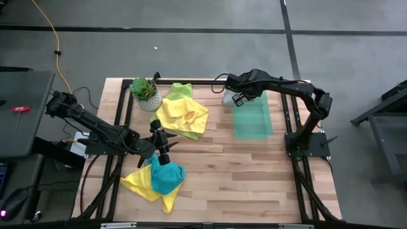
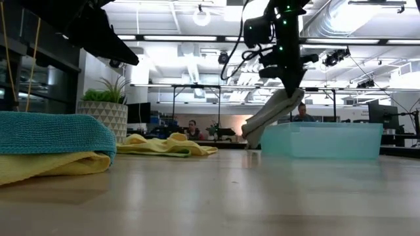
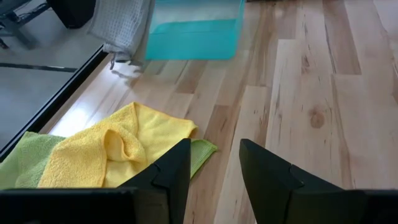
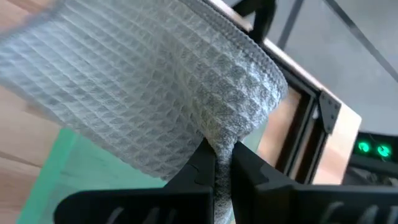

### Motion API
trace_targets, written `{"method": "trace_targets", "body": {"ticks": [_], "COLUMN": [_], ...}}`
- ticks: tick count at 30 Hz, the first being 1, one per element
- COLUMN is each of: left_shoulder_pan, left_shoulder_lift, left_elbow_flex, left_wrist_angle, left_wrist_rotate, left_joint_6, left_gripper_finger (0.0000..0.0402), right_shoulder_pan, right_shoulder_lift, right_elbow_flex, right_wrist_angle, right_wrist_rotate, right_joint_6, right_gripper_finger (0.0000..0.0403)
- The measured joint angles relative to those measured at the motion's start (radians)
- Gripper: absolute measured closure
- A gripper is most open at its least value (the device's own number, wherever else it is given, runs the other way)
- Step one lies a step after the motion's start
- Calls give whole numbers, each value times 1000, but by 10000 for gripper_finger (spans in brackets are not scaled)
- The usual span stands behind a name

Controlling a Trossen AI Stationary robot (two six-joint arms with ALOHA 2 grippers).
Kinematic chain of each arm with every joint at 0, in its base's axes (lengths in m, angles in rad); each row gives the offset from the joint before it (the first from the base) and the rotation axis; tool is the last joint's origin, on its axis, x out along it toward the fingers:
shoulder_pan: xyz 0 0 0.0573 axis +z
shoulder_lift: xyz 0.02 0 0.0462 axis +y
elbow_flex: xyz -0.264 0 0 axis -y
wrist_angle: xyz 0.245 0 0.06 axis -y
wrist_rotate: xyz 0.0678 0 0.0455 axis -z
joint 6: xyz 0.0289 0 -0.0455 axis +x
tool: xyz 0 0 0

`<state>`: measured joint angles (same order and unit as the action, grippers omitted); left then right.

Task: Fold microfiber towels
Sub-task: Put the gray microfiber cloth into the blue bin

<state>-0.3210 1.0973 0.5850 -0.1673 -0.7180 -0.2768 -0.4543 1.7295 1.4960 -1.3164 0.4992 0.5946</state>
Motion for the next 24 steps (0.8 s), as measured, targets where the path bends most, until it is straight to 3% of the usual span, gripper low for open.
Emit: {"method": "trace_targets", "body": {"ticks": [13, 19, 24], "left_shoulder_pan": [0, 0, 0], "left_shoulder_lift": [0, 0, 0], "left_elbow_flex": [0, 0, 0], "left_wrist_angle": [0, 0, 0], "left_wrist_rotate": [1, 1, 1], "left_joint_6": [0, 0, 0], "left_gripper_finger": [272, 272, 272], "right_shoulder_pan": [-38, -42, -42], "right_shoulder_lift": [135, 143, 143], "right_elbow_flex": [-1, -1, -1], "right_wrist_angle": [-91, -209, -255], "right_wrist_rotate": [16, 66, 49], "right_joint_6": [68, 140, 183], "right_gripper_finger": [403, 403, 403]}}
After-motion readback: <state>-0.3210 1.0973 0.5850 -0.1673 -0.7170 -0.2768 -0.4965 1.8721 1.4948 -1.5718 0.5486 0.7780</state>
